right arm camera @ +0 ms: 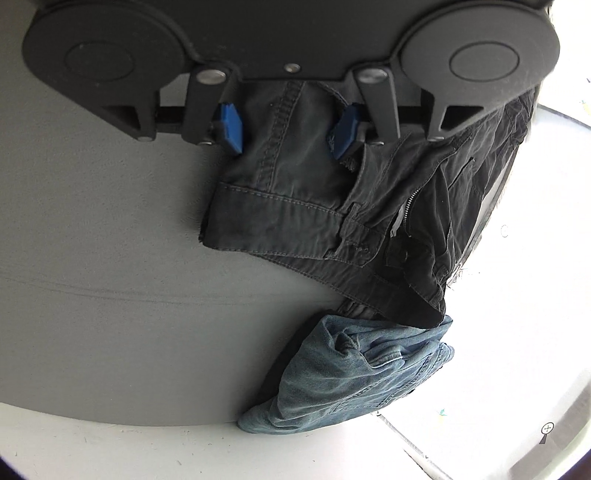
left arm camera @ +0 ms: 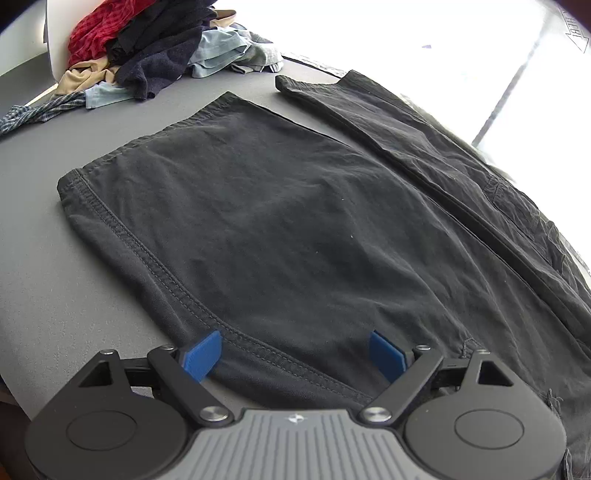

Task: Fold clothes
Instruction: 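Grasp the pants waistband with the right gripper while the left gripper grasps the hem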

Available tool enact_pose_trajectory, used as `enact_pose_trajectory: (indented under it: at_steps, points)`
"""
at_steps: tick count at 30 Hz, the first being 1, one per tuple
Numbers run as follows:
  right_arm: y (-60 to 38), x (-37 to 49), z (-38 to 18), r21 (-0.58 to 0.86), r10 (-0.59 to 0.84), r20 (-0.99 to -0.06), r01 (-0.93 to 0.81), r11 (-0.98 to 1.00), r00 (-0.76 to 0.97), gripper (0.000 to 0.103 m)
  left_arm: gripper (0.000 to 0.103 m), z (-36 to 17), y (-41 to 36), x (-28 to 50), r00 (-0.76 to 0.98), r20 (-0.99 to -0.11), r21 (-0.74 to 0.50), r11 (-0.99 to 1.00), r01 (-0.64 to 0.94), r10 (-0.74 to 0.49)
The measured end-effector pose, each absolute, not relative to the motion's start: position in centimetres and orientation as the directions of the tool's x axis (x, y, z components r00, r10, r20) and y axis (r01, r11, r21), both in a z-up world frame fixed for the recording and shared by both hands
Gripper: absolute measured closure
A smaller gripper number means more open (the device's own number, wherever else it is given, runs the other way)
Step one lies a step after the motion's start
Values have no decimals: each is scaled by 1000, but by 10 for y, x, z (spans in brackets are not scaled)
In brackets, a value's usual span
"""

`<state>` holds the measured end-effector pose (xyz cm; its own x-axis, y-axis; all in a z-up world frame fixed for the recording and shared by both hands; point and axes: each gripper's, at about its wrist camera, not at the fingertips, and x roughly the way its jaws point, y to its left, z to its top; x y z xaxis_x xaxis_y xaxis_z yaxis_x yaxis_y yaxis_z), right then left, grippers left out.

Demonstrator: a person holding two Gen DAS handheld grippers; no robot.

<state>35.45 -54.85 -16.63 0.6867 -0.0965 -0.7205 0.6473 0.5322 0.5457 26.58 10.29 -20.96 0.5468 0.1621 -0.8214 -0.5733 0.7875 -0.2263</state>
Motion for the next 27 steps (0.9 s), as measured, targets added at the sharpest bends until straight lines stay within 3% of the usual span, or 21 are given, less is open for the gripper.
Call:
enact_pose_trajectory:
  at_steps: [4, 6, 10, 18, 27]
  points:
    - [-559, 345, -173, 623, -56, -687, 626, 469, 725, 51, 15, -207, 114, 252, 583, -806, -345, 717, -606, 106]
    - [-563, 338, -178, 657, -41, -670, 619, 430, 741, 61, 15, -206, 121, 244, 603, -793, -401, 677, -618, 81]
    - [-570, 327, -187, 721, -17, -639, 606, 338, 769, 68, 15, -203, 143, 226, 602, -791, -434, 590, -680, 112]
    - [-567, 329, -187, 720, -37, -641, 617, 318, 767, 66, 18, -203, 215, 202, 562, -780, -440, 398, -805, 274]
    - [-560, 340, -181, 680, -108, -677, 675, 286, 728, 59, 20, -209, 252, 243, 510, -788, -317, 484, -816, 344]
